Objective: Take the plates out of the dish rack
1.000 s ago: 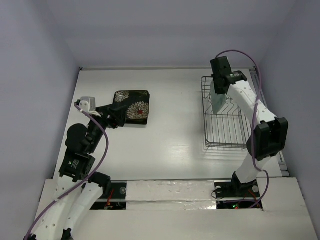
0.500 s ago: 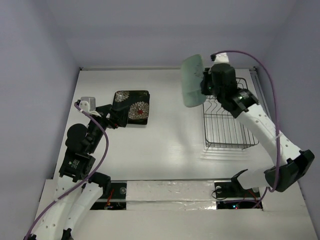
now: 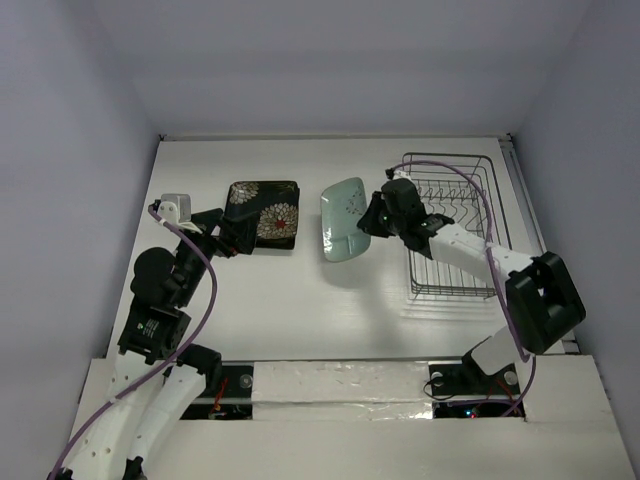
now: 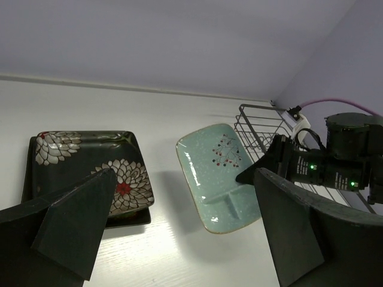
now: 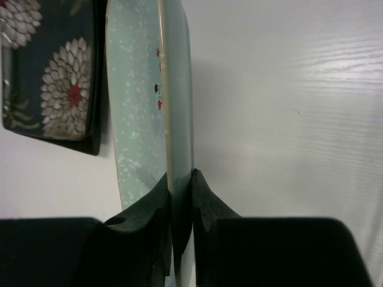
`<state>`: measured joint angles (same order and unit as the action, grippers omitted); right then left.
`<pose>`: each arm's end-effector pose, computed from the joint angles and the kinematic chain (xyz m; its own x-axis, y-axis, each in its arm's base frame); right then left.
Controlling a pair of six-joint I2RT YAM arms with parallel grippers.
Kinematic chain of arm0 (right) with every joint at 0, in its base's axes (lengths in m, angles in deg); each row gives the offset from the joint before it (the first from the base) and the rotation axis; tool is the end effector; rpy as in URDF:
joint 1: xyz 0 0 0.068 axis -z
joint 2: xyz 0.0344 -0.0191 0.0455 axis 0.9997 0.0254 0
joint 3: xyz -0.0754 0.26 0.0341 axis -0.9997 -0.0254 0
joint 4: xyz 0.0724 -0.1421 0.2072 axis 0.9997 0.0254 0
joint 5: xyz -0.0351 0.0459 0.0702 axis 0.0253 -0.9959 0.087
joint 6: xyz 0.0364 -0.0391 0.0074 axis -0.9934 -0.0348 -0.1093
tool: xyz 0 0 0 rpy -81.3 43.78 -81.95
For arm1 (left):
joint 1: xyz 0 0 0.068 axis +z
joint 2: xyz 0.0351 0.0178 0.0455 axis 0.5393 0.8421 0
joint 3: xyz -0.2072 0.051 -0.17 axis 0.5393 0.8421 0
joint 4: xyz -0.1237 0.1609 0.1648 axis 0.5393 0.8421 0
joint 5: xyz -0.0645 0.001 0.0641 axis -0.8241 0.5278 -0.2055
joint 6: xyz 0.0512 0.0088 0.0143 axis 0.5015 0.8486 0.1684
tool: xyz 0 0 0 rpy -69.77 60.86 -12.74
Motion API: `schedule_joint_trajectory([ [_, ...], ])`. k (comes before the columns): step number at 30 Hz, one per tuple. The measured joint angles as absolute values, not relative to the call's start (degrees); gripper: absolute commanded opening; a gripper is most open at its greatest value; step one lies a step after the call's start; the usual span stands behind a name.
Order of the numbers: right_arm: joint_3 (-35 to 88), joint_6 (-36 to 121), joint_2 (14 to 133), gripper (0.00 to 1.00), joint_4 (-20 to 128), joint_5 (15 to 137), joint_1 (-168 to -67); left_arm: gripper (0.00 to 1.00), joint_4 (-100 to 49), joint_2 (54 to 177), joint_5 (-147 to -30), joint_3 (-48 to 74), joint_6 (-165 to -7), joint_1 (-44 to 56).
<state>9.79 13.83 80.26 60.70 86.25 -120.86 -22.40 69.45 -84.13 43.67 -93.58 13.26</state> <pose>0.2891 0.1810 0.2463 -0.6983 0.2414 -0.6739 -0.1228 0.8870 0.4451 0.1160 -0.0435 0.3750 0.0421 -0.3619 -0.9313 0.4340 0.8462 -0.3092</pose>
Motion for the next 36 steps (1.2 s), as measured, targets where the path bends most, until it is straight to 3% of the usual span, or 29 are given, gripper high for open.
schedule_joint_trajectory([
  [12, 4.06, 8.84, 87.47, 0.01, 49.14, 82.18, -120.75, 0.99, -22.40, 69.41, -84.13, 43.67, -93.58, 13.26],
  [14, 2.92, 8.76, 87.89, 0.07, 49.32, 82.23, -120.75, 0.99, -22.40, 69.41, -84.15, 43.67, -93.58, 13.26],
  [21, 2.73, 8.84, 87.98, 0.63, 48.97, 83.32, -120.75, 0.99, -22.40, 69.43, -84.15, 43.67, -93.58, 13.26],
  [24, 2.95, 10.05, 87.98, 0.75, 49.69, 84.00, -120.75, 0.99, -22.40, 69.43, -84.15, 43.67, -93.58, 13.26],
  [28, 3.21, 11.47, 88.41, 0.80, 50.58, 84.92, -120.75, 0.99, -22.40, 69.43, -84.17, 43.67, -93.58, 13.26],
  [33, 3.93, 12.89, 89.81, 1.00, 52.11, 85.33, -120.75, 0.99, -22.40, 69.45, -84.32, 43.67, -93.58, 13.26],
  [36, 5.31, 13.87, 89.72, 1.00, 53.42, 86.38, -120.75, 0.99, -22.40, 69.50, -84.37, 43.67, -93.58, 13.26],
])
